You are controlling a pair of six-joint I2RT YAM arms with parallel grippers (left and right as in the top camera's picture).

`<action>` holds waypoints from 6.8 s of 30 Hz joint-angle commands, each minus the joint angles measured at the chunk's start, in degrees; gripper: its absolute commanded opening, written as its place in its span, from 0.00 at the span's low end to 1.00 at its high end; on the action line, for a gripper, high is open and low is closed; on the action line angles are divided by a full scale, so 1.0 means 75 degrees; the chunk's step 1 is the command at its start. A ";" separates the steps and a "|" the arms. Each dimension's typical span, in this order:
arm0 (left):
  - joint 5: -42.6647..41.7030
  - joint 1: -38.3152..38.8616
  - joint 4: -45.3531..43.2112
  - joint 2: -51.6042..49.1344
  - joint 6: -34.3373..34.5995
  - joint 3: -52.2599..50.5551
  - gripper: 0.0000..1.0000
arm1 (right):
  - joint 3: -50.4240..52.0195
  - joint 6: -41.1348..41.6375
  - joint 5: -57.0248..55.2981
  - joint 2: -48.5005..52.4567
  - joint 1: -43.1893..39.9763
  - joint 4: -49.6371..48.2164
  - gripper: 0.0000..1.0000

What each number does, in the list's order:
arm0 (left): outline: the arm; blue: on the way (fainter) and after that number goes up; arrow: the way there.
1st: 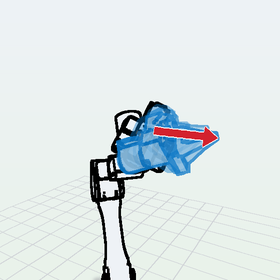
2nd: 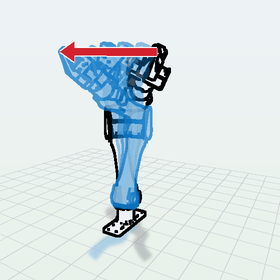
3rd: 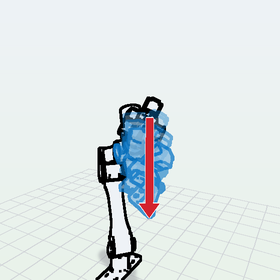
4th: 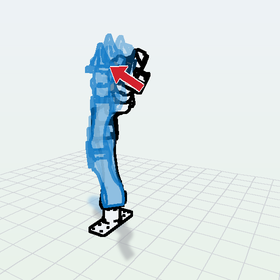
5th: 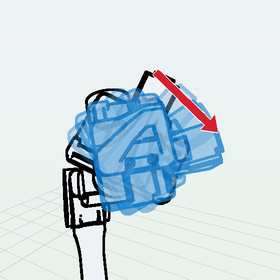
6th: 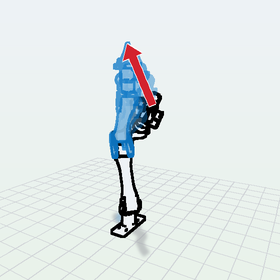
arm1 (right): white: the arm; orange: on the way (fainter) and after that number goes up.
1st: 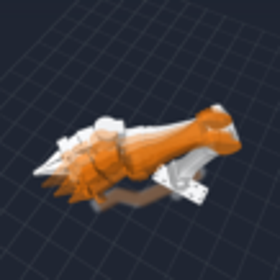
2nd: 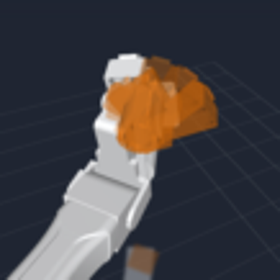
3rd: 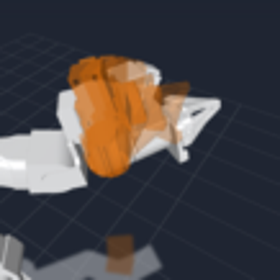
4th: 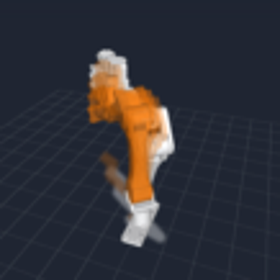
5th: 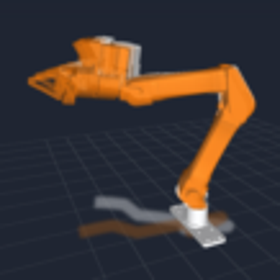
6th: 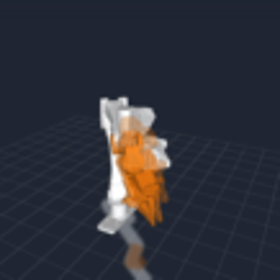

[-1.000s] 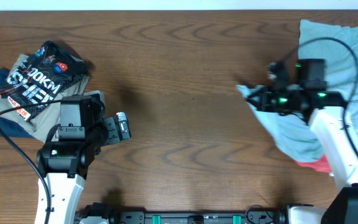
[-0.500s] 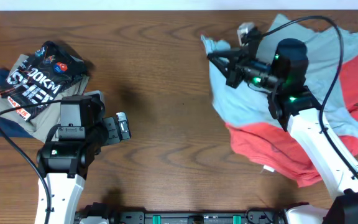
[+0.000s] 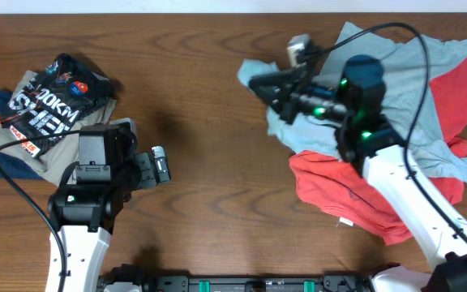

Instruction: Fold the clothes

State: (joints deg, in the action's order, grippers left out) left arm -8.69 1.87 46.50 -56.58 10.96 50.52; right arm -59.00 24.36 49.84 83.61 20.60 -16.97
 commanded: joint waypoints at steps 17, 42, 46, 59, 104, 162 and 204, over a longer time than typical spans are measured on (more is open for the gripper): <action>-0.0239 -0.0047 -0.0192 -0.0003 0.0102 0.0125 0.98 | -0.0076 -0.0574 -0.4864 0.0029 -0.0664 0.5846 0.70; -0.1585 0.3115 -0.3622 -0.4336 0.1996 0.0125 0.98 | 0.0003 -0.0804 -0.5933 0.0038 -0.1445 0.9981 0.74; -0.1585 0.3780 -0.4479 -0.5109 0.2215 0.0125 0.98 | 0.0006 -0.0801 -0.5931 0.0038 -0.1445 1.0019 0.75; -0.1498 0.5161 -0.7047 -0.6668 0.3008 0.0125 0.19 | 0.0006 -0.0799 -0.5925 0.0038 -0.1440 1.0133 0.80; 0.1716 0.2582 -0.4054 -0.2836 0.1533 0.0411 0.06 | 0.2801 -0.0122 -0.8638 0.1329 -0.1909 0.6257 0.03; -0.2378 0.4858 -0.5266 -0.5756 0.5796 -0.0178 0.98 | -0.0525 -0.2544 -0.4849 0.0889 -0.4395 0.9203 0.29; 0.0099 -0.1271 0.0283 -0.4132 0.2906 -0.0175 0.06 | 0.0198 -0.2576 -0.5272 0.1684 -0.4135 0.8370 0.18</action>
State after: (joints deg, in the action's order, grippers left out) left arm -7.55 -8.05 48.27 -87.66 33.80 49.52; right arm -60.05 6.20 10.59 93.62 -11.11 47.57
